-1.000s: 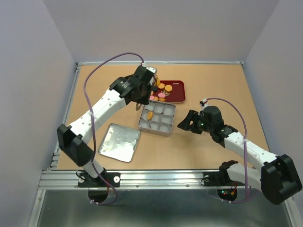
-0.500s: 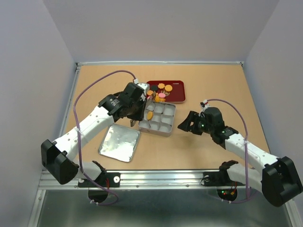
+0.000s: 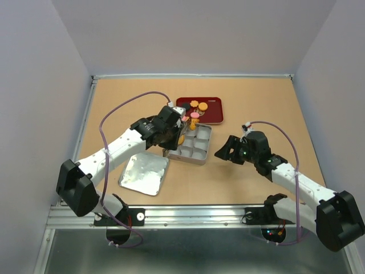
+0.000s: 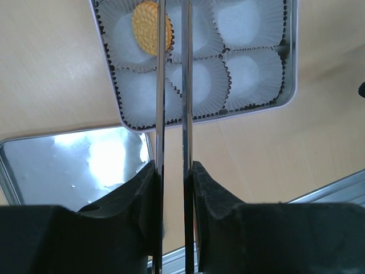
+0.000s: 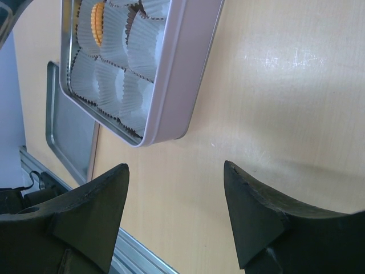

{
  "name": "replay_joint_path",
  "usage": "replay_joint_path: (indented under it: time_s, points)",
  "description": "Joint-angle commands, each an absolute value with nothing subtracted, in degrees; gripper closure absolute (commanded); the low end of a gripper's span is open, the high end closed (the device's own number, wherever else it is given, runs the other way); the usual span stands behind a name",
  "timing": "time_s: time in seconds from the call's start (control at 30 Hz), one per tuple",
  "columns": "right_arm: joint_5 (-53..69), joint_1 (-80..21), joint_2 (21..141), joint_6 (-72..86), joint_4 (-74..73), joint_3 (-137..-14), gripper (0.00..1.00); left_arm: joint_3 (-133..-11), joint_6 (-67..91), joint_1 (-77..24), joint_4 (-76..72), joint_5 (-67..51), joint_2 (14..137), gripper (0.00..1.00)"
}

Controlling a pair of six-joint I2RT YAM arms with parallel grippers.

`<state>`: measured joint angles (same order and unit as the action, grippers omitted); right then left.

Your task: Pack the cookies

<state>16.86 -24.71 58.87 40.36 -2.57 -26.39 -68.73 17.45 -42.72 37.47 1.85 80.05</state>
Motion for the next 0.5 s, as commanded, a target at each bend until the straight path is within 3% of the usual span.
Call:
replay_joint_path:
  time_s: [0.0,0.23,0.47]
  points:
    - [16.52,-24.43,58.45,40.43,-0.53,-25.84,0.28,-67.41,18.11,-43.07,34.81,3.78,79.01,0.84]
    - [16.61,-24.52,58.97,40.43,-0.53,-25.93,0.28,-66.18,18.11,-43.5,34.45,4.04,80.33,0.83]
    - [16.52,-24.43,58.89,40.34,-0.53,-25.75,0.28,-66.88,17.84,-43.86,34.54,3.78,80.42,0.64]
